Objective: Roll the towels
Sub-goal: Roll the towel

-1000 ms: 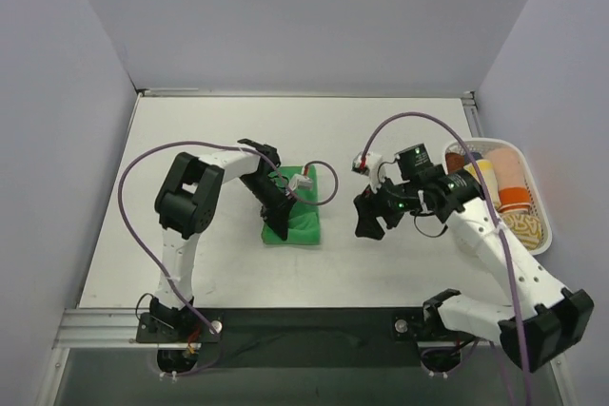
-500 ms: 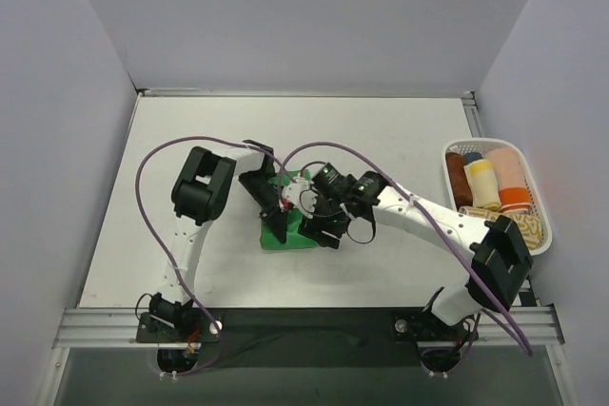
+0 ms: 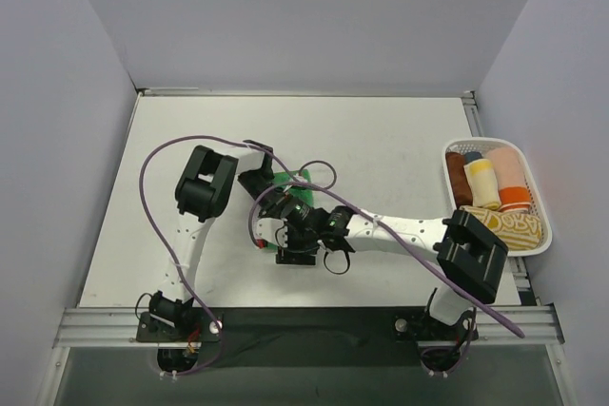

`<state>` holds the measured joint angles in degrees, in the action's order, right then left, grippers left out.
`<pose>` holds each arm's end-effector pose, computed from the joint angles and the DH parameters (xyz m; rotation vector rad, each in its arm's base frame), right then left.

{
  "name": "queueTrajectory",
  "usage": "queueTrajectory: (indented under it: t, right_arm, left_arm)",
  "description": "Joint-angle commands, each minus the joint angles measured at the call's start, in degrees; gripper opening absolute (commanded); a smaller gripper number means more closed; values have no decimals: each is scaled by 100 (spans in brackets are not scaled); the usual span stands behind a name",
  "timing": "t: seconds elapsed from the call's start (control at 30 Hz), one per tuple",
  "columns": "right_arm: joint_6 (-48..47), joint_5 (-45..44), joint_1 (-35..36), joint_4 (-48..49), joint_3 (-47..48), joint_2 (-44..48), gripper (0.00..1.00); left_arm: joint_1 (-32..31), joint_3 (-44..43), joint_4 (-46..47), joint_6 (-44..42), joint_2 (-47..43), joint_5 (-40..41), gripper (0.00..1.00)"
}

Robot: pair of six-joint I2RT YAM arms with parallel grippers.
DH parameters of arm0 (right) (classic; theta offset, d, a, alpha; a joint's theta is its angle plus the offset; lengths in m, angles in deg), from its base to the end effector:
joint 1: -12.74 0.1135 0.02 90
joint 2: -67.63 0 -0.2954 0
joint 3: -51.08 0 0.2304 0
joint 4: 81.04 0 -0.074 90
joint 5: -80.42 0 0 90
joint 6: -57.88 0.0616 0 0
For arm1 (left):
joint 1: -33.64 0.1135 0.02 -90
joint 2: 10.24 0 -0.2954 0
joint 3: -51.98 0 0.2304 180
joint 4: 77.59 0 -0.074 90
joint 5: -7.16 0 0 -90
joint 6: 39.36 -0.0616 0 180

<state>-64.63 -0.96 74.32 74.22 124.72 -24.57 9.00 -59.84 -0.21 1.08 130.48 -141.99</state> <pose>0.1575 0.3104 0.2428 -1.7752 1.5481 0.4268 0.3237 -0.2067 0.1101 -0.9805 -2.1065 1.4445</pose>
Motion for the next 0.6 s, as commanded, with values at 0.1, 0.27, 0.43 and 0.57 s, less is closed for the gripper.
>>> queueTrajectory:
  t: [0.1,0.27,0.43,0.57]
  right_arm:
    - [-624,-818,56,1597,-703,-359,63]
    - [-669,-599,64,1651,-739,-579,51]
    - [-222,314,-137,688,-310,-885,0]
    - [271,1482,-708,-589,543,-1422,0]
  left_arm:
    - [135,5,60,-634,447,1029,27]
    - [162,31,25,-687,456,1029,27]
    - [311,57,165,-511,377,994,32]
    - [557,661,604,-292,-358,748,51]
